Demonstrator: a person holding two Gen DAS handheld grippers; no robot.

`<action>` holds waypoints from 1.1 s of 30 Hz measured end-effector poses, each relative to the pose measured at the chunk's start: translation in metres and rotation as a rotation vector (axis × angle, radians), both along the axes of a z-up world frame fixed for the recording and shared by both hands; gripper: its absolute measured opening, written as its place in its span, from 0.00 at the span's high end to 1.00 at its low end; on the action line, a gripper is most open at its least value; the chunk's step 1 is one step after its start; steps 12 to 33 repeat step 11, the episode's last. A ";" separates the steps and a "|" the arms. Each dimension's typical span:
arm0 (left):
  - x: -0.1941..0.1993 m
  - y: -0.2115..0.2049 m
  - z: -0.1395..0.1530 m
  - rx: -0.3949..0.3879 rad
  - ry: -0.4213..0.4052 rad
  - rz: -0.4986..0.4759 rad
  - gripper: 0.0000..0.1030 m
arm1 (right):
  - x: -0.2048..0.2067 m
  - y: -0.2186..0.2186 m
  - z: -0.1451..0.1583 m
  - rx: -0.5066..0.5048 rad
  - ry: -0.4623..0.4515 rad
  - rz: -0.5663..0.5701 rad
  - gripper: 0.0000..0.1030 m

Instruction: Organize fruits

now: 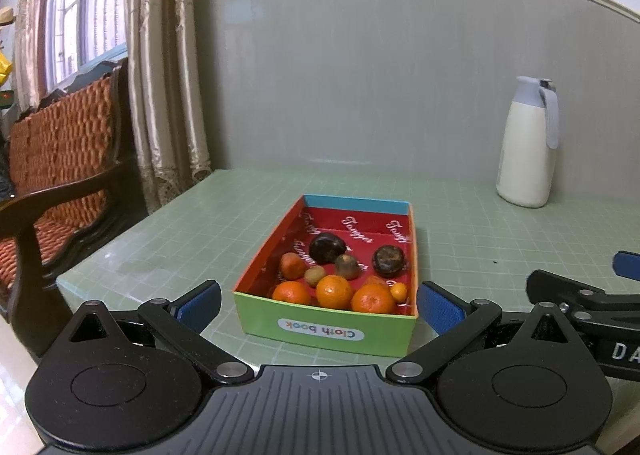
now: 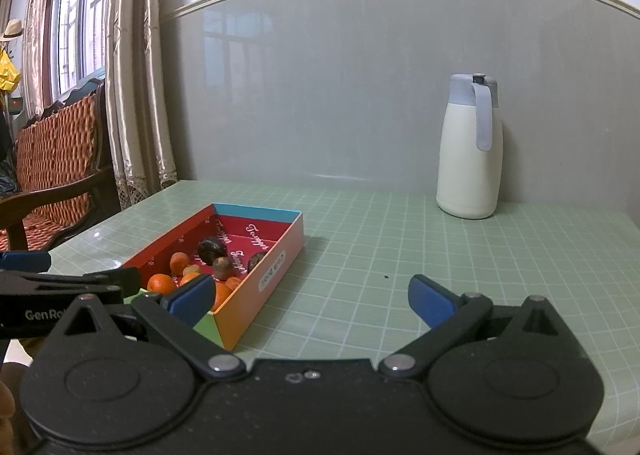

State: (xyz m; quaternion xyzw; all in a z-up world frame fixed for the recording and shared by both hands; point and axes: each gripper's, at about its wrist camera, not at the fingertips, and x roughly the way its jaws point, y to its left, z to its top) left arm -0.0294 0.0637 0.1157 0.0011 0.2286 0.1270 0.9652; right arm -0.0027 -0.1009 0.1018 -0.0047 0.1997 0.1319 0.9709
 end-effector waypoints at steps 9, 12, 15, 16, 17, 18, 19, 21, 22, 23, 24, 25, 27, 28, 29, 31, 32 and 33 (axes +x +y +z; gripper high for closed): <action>-0.003 0.003 0.004 -0.019 -0.045 -0.006 0.01 | 0.002 0.000 0.002 -0.003 -0.009 -0.014 0.00; -0.003 0.000 0.006 0.002 -0.050 0.010 0.00 | 0.003 0.001 0.003 -0.003 -0.010 -0.014 0.00; -0.003 0.000 0.006 0.002 -0.050 0.010 0.00 | 0.003 0.001 0.003 -0.003 -0.010 -0.014 0.00; -0.003 0.000 0.006 0.002 -0.050 0.010 0.00 | 0.003 0.001 0.003 -0.003 -0.010 -0.014 0.00; -0.003 0.000 0.006 0.002 -0.050 0.010 0.00 | 0.003 0.001 0.003 -0.003 -0.010 -0.014 0.00; -0.003 0.000 0.006 0.002 -0.050 0.010 0.00 | 0.003 0.001 0.003 -0.003 -0.010 -0.014 0.00; -0.003 0.000 0.006 0.002 -0.050 0.010 0.00 | 0.003 0.001 0.003 -0.003 -0.010 -0.014 0.00; -0.003 0.000 0.006 0.002 -0.050 0.010 0.00 | 0.003 0.001 0.003 -0.003 -0.010 -0.014 0.00; -0.003 0.000 0.006 0.002 -0.050 0.010 0.00 | 0.003 0.001 0.003 -0.003 -0.010 -0.014 0.00; -0.003 0.000 0.006 0.002 -0.050 0.010 0.00 | 0.003 0.001 0.003 -0.003 -0.010 -0.014 0.00; -0.003 0.000 0.006 0.002 -0.050 0.010 0.00 | 0.003 0.001 0.003 -0.003 -0.010 -0.014 0.00; -0.003 0.000 0.006 0.002 -0.050 0.010 0.00 | 0.003 0.001 0.003 -0.003 -0.010 -0.014 0.00; -0.003 0.000 0.006 0.002 -0.050 0.010 0.00 | 0.003 0.001 0.003 -0.003 -0.010 -0.014 0.00; -0.003 0.000 0.006 0.002 -0.050 0.010 0.00 | 0.003 0.001 0.003 -0.003 -0.010 -0.014 0.00; -0.003 0.000 0.006 0.002 -0.050 0.010 0.00 | 0.003 0.001 0.003 -0.003 -0.010 -0.014 0.00; -0.003 0.000 0.006 0.002 -0.050 0.010 0.00 | 0.003 0.001 0.003 -0.003 -0.010 -0.014 0.00; -0.003 0.000 0.006 0.002 -0.050 0.010 0.00 | 0.003 0.001 0.003 -0.003 -0.010 -0.014 0.00; -0.003 0.000 0.006 0.002 -0.050 0.010 0.00 | 0.003 0.001 0.003 -0.003 -0.010 -0.014 0.00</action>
